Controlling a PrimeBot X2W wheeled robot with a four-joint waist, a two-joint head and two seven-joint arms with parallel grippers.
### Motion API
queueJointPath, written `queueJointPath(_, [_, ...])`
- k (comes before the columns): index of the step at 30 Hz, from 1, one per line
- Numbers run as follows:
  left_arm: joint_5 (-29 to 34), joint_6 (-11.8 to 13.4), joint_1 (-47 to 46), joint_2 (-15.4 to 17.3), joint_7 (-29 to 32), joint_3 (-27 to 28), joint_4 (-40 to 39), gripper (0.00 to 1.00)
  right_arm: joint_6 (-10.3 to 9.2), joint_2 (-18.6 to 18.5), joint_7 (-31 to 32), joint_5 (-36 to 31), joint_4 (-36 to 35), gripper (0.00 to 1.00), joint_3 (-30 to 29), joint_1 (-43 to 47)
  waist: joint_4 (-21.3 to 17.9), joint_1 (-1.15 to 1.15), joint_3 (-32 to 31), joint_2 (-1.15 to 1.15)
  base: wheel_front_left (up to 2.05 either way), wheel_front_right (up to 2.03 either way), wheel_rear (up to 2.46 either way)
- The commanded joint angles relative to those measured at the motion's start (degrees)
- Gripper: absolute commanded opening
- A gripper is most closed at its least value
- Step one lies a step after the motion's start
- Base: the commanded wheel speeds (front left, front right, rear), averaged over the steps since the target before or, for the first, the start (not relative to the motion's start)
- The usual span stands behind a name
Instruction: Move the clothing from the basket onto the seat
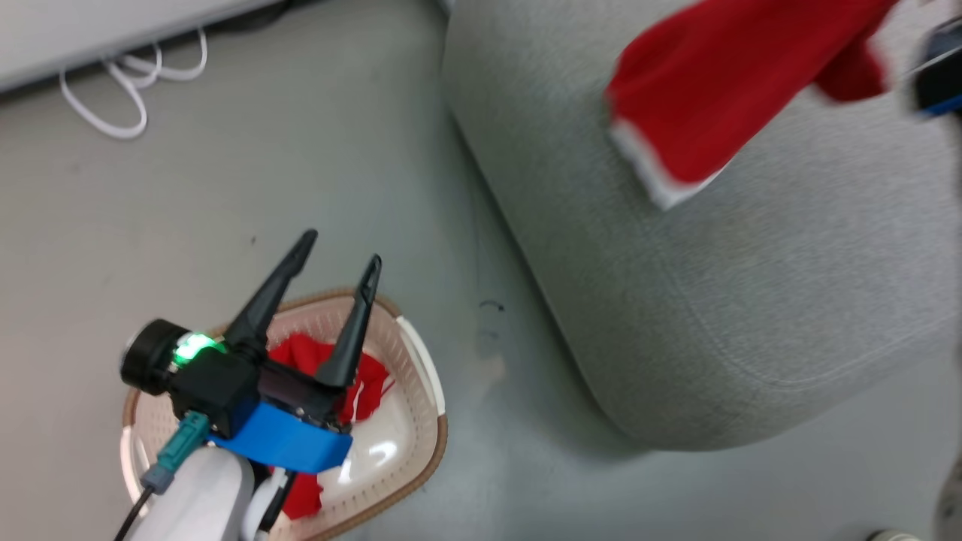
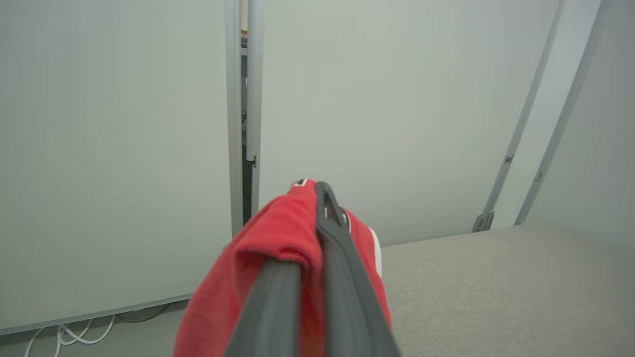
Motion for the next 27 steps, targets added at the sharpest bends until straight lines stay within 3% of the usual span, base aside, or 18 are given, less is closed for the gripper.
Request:
queueJointPath(1, [0.4,0.0,-1.7,0.6,-0.2,0.0,-0.4,1.00,0.03,-1.5,0.4,-0.5,-0.3,0.00,-1.8,-2.0,3.2,-0.01,5.3,0.00,0.00,0.00,0.00])
queueJointPath(9, [2.3,0.0,-6.1,3.0,0.5,-1.3,-3.4,1.00,0.03,-8.2,0.8,-3.7,3.8,0.00,-15.2,-10.5,6.1,-0.01,14.1,0.00,0.00,0.00,0.00])
queueJointPath(16, [3.8,0.0,-9.1,3.6,0.4,-2.3,-5.4,1.00,0.03,-8.4,-0.1,-8.6,12.3,0.00,-21.1,-10.3,8.2,-0.01,18.4,0.00,0.00,0.00,0.00])
queueJointPath(17, [3.8,0.0,-9.4,3.5,0.4,-2.4,-5.4,1.00,0.03,-8.2,-0.2,-9.7,13.6,0.04,-21.2,-9.7,8.3,-0.01,18.6,0.00,0.00,0.00,0.00])
queueJointPath(18, [3.7,0.0,-9.5,3.4,0.4,-2.4,-5.4,1.00,0.03,-7.8,-0.3,-10.3,14.8,0.24,-21.3,-9.2,8.5,-0.01,18.7,0.00,0.00,0.00,0.00])
queueJointPath(19, [3.6,0.0,-9.7,3.4,0.3,-2.4,-5.3,1.00,0.02,-7.9,-0.6,-11.0,16.0,0.57,-21.5,-8.9,8.6,-0.01,18.8,0.00,0.00,0.00,0.00])
queueJointPath(20, [3.4,0.0,-9.8,3.2,0.3,-2.5,-5.2,1.00,0.02,-8.0,-0.9,-11.9,17.1,1.00,-21.4,-8.7,8.7,-0.01,18.8,0.00,0.00,0.00,0.00])
queueJointPath(27, [1.7,0.4,-9.4,1.7,0.0,-2.1,-2.8,1.00,0.03,-8.4,-1.0,-15.4,22.2,1.00,-19.3,-7.1,9.4,-0.01,15.5,0.00,0.00,0.00,0.00])
